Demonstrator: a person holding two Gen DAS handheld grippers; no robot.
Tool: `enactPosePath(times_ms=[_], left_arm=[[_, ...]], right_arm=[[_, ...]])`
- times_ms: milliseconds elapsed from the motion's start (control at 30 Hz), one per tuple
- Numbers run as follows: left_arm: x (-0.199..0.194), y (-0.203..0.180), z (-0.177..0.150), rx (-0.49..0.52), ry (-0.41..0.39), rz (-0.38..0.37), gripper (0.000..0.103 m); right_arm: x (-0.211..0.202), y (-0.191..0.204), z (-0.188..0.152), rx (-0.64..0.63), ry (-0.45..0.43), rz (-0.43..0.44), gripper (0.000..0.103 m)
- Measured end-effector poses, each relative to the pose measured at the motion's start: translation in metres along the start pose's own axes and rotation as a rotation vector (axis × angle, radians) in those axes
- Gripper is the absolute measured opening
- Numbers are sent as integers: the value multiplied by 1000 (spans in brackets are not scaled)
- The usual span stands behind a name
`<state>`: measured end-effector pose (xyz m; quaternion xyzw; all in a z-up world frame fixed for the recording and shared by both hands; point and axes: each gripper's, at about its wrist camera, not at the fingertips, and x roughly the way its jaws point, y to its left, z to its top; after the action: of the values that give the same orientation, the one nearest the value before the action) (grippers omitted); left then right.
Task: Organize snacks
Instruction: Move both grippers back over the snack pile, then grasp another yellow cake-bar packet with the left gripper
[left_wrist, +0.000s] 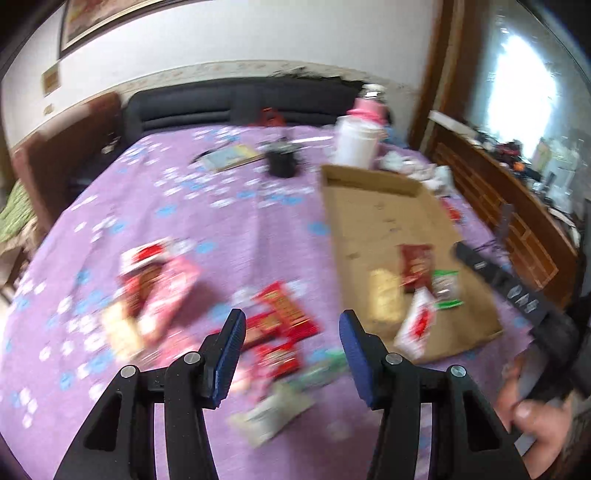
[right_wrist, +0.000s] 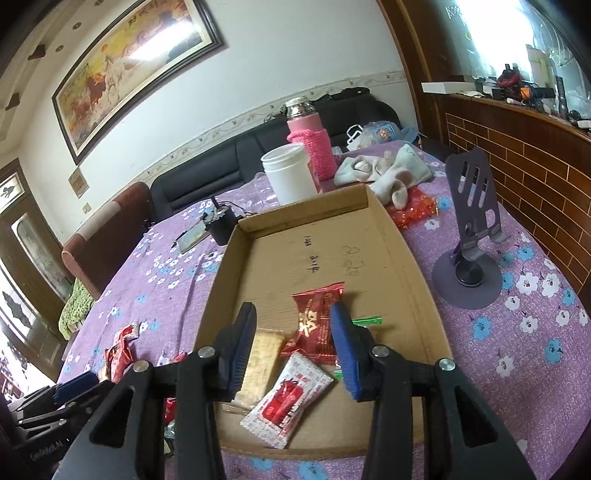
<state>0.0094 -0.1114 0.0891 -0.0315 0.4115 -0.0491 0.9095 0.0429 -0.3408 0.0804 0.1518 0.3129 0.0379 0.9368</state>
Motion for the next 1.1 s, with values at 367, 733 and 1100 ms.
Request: enactPosePath(times_ms=[367, 733, 1100], left_arm=[[25, 142, -30, -340, 151, 217, 56], [75, 147, 1, -351, 176, 276, 64], [53, 158, -28, -240, 125, 303, 40]], right_arm=[[1, 7, -2, -2, 14, 32, 40], [0, 10, -3, -10, 11, 40, 41], [-3, 45, -14, -134, 49, 222, 45]])
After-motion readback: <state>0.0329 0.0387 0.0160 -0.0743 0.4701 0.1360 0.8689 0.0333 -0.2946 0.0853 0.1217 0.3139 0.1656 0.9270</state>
